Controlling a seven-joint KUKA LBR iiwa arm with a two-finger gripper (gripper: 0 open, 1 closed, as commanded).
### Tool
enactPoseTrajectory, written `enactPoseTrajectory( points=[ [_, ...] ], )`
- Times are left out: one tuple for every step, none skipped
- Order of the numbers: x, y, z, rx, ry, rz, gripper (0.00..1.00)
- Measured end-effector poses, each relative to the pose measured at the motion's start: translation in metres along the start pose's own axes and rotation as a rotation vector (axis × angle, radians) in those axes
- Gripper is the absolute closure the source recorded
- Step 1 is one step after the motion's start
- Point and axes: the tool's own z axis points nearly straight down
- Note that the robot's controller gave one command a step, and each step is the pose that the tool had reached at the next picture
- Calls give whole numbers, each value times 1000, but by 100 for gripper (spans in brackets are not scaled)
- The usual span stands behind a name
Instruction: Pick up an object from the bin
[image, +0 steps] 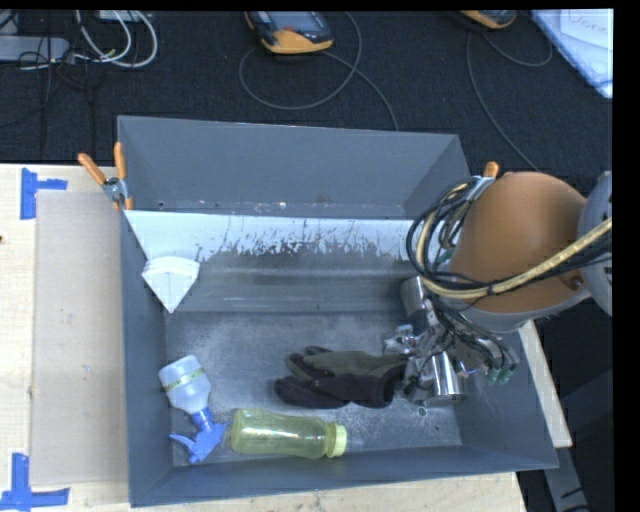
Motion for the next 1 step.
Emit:
enactPoseTrajectory(
  points=[
    [0, 2, -15, 1, 2, -9, 100]
  ],
)
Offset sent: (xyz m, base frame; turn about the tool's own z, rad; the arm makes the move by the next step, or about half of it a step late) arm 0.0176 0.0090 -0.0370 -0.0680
